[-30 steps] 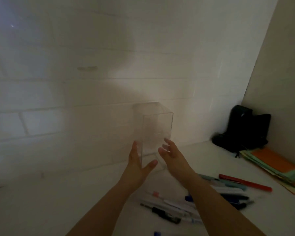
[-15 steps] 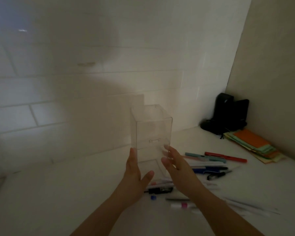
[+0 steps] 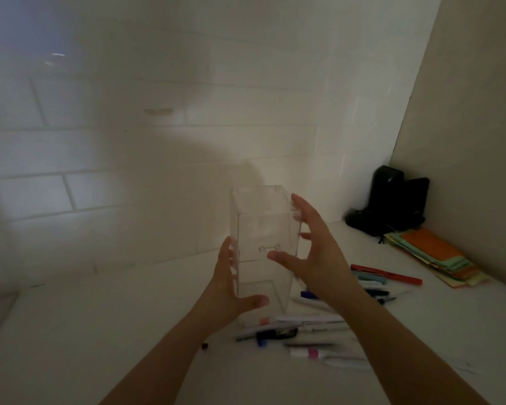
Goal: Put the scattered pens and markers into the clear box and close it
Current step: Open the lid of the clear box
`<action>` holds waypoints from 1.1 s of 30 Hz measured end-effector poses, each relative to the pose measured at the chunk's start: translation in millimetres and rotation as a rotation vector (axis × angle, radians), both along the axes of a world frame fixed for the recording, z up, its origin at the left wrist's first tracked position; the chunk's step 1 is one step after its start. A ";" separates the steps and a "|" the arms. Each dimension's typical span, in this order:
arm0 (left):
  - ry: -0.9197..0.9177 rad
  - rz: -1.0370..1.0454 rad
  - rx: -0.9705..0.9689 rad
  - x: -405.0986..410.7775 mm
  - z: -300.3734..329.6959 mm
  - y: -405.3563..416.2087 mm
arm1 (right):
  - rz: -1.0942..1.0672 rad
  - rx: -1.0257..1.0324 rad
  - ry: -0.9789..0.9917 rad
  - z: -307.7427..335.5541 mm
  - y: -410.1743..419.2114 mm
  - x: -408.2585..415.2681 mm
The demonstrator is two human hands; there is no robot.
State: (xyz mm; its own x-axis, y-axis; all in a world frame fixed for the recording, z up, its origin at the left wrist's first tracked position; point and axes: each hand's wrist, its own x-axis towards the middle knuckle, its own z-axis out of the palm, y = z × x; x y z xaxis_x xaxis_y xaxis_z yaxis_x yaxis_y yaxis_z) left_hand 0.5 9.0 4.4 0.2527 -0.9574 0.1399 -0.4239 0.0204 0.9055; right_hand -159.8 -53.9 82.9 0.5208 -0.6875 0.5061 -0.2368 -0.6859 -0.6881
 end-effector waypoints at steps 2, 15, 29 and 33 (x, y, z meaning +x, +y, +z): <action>0.024 -0.004 -0.001 -0.2 -1.9 -0.3 | -0.015 -0.047 0.017 10.6 -2.8 -3.0; -0.034 -0.001 -0.021 1.5 -3.9 -3.5 | -0.063 0.111 -0.226 105.1 -55.4 62.4; -0.159 0.287 0.051 -1.0 -25.9 36.4 | -0.043 0.076 0.175 7.9 10.3 -59.1; -0.697 0.161 -0.245 -23.1 -38.9 67.1 | -0.130 0.028 0.600 -57.9 27.7 -99.2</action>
